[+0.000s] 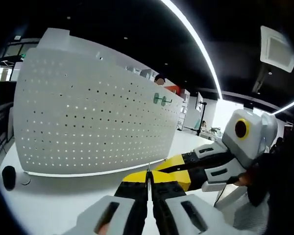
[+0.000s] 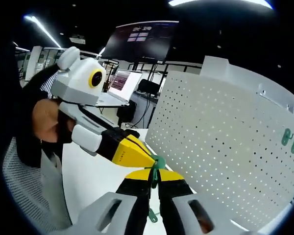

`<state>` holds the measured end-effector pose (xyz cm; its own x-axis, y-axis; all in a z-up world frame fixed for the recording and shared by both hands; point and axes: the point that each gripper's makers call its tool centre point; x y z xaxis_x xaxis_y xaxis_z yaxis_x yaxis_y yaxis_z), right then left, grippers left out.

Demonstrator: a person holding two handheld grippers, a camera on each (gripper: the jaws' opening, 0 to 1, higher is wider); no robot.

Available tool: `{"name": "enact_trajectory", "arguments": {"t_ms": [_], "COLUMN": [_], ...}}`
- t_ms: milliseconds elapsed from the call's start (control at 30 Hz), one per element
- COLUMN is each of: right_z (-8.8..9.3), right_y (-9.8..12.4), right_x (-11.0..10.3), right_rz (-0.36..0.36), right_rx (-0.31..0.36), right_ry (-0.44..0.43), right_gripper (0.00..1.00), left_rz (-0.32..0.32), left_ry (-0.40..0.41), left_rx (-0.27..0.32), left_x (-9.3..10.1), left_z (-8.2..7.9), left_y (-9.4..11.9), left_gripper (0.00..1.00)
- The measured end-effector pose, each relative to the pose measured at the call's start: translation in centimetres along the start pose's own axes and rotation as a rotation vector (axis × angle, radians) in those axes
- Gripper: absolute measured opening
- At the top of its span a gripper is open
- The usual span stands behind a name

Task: Insert the hook assembly into the mounting plate slot until the hook locks in place.

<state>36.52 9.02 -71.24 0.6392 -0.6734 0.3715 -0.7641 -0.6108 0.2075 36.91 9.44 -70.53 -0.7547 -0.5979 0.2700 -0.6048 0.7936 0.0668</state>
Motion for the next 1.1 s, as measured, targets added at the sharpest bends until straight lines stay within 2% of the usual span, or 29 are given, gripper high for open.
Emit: {"name": "enact_trajectory", "arguments": {"t_ms": [333, 500, 700, 900, 1100], "right_z": [0.2, 0.2, 0.2, 0.5, 0.9], "right_y": [0.0, 0.0, 0.2, 0.7, 1.2], "right_x": [0.2, 0.4, 0.9, 2.6, 4.2], "right_rz": [0.003, 0.004, 0.016, 0.057, 0.1], "right_rx": [-0.011, -0.008, -0.009, -0.014, -0.026], "right_ry": [-0.04, -0.047, -0.057, -0.077, -0.106], "right_gripper": [0.01, 0.01, 0.01, 0.01, 0.01], "left_rz": [0.013, 0.019, 0.035, 0.041, 0.066], "left_ry": [0.013, -0.014, -0.023, -0.036, -0.077], "left_rx": [0.004, 0.007, 0.026, 0.04, 0.019], "left_x": [0.1, 0.2, 0.6, 0.8, 1.6], "left_z": [0.1, 0.0, -0.4, -0.7, -0.4], "left_y": [-0.2, -0.4, -0.4, -0.4, -0.9], "left_gripper": [0.01, 0.02, 0.08, 0.13, 0.2]}}
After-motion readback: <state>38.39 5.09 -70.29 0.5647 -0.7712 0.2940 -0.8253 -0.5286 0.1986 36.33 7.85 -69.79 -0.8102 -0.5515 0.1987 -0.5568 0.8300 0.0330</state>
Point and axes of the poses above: the point that each gripper's makers call its tool centre point, and the gripper's own axes: y roughly backward along the fingers, x roughly to its right, z roughly out of its underside, and after that the axes turned 10 degrees about z, right-handed
